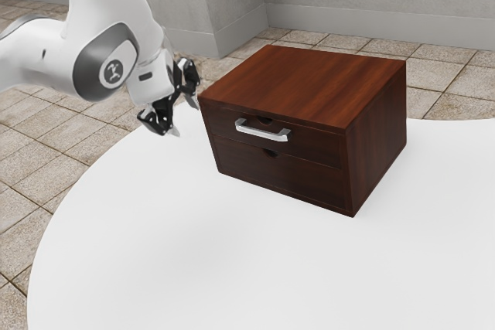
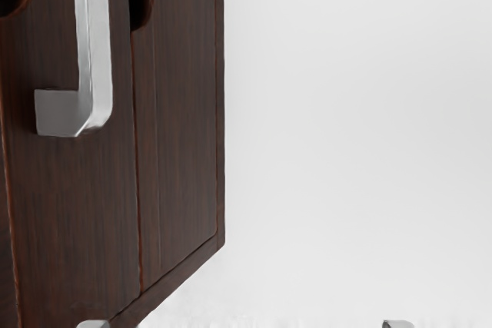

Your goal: Pull the drawer handle with one arm to open the drawer

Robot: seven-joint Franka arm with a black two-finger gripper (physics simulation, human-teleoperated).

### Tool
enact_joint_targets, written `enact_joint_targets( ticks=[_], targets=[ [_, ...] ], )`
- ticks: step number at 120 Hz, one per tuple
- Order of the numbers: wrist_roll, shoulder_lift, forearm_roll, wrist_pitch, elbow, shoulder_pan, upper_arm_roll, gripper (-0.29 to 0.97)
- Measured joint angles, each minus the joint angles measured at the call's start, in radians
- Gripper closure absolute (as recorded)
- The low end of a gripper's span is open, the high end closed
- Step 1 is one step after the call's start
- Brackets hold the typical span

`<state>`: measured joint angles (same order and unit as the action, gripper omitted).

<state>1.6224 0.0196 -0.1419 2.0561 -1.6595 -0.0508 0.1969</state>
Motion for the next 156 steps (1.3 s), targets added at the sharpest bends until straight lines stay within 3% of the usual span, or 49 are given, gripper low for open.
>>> enact_joint_targets(
  ticks=[21,44,98,156],
  targets=[
    [0.002,0.061,0.010,0.003,0.072,0.108,0.008,0.24],
    [0.000,0.094,0.016,0.003,0.087,-0.013,0.008,0.24],
    [-0.008,0.142,0.020,0.018,0.086,-0.032,0.004,0.24],
    [-0.012,0.176,0.024,0.045,0.110,-0.024,-0.060,0.30]
  ],
)
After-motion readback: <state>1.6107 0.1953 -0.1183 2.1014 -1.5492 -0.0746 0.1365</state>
